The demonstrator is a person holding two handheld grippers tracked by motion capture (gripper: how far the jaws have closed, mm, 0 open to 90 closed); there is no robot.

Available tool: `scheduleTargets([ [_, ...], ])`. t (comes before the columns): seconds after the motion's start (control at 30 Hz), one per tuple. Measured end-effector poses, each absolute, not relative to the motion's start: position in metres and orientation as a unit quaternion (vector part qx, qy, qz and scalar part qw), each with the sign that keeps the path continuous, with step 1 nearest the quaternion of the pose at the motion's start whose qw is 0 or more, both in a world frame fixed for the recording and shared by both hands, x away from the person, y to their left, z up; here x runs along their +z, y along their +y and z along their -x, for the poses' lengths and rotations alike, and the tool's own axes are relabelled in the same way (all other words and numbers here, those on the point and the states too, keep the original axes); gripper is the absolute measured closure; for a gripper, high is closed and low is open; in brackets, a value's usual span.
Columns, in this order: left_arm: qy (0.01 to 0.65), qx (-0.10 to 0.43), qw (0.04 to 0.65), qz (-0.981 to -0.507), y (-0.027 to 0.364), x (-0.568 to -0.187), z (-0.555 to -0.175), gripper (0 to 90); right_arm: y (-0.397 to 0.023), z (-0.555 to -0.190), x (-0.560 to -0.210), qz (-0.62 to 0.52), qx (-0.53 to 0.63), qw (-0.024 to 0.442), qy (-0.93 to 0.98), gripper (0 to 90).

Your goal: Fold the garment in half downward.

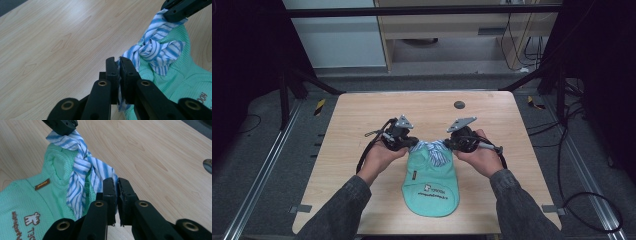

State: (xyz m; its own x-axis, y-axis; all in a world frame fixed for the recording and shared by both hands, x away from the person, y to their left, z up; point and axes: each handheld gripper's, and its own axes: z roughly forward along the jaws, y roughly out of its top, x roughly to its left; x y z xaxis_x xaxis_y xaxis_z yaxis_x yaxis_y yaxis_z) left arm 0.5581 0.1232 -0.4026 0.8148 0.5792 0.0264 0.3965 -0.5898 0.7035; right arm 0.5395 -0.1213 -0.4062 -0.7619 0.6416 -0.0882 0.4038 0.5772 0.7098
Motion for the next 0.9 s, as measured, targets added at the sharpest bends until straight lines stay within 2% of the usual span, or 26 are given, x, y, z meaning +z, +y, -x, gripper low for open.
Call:
scheduleTargets([
  [0.9, 0.274, 0.141, 0.362, -0.88, 0.122, -0.384, -0.575, 85.8, -0.123, -0.554, -0.39, -0.295, 0.351, 0.184, 0.869, 85.2],
])
